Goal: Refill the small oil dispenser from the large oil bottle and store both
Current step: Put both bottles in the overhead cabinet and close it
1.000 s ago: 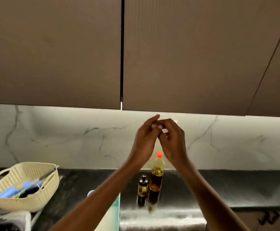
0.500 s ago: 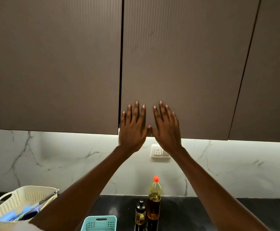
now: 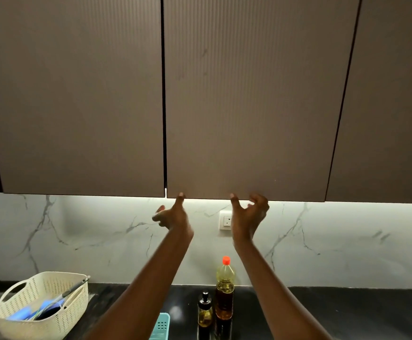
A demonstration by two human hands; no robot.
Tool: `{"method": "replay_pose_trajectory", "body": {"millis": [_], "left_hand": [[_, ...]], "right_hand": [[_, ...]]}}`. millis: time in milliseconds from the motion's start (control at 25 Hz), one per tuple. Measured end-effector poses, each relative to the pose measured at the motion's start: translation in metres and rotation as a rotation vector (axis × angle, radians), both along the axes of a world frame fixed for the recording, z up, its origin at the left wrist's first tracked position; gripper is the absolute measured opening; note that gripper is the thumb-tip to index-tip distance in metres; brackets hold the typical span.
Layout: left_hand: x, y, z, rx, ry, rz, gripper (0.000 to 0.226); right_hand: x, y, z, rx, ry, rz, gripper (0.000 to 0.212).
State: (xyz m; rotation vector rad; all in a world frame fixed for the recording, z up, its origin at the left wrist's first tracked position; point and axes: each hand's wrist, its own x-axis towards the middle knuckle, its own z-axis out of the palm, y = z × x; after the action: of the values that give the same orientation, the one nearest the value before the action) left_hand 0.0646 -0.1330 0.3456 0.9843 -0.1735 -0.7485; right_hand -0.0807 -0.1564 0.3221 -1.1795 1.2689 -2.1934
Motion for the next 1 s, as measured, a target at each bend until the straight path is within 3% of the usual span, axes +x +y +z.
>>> {"method": "replay_pose_trajectory", "body": {"millis": [40, 120, 240, 360, 480, 680, 800, 1000], "left_hand": [[0.001, 0.0, 0.005, -0.069, 0.145, -0.067, 0.07], [0.001, 0.003, 0.012, -0.25, 0.249, -0.212, 0.042], [0.001, 0.009, 0.018, -0.28, 0.317, -0.316, 0.02], [0.009, 0.008, 0.019, -0.334, 0.363, -0.422, 0.035], [0.012, 0.01, 0.014, -0.376, 0.37, -0.48, 0.052], [0.012, 0.058, 0.002, -0.464, 0.37, -0.556, 0.046], [0.017, 0.102, -0.017, -0.534, 0.451, -0.706, 0.055], [-0.007, 0.16, -0.016, -0.406, 0.484, -1.0, 0.036]], "right_hand": [[0.001, -0.001, 0.0, 0.134, -0.17, 0.061, 0.063], [0.002, -0.004, 0.005, 0.343, -0.499, 0.263, 0.071], [0.004, 0.004, 0.018, 0.266, -0.82, 0.671, 0.065], [0.009, 0.019, 0.034, 0.177, -0.882, 0.847, 0.042], [0.011, 0.017, 0.035, 0.176, -0.928, 0.87, 0.047], [0.008, 0.036, 0.028, 0.189, -0.898, 0.871, 0.052], [-0.006, 0.073, 0.023, 0.203, -0.867, 0.879, 0.051], [-0.051, 0.138, 0.022, 0.246, -0.806, 0.865, 0.04]]}}
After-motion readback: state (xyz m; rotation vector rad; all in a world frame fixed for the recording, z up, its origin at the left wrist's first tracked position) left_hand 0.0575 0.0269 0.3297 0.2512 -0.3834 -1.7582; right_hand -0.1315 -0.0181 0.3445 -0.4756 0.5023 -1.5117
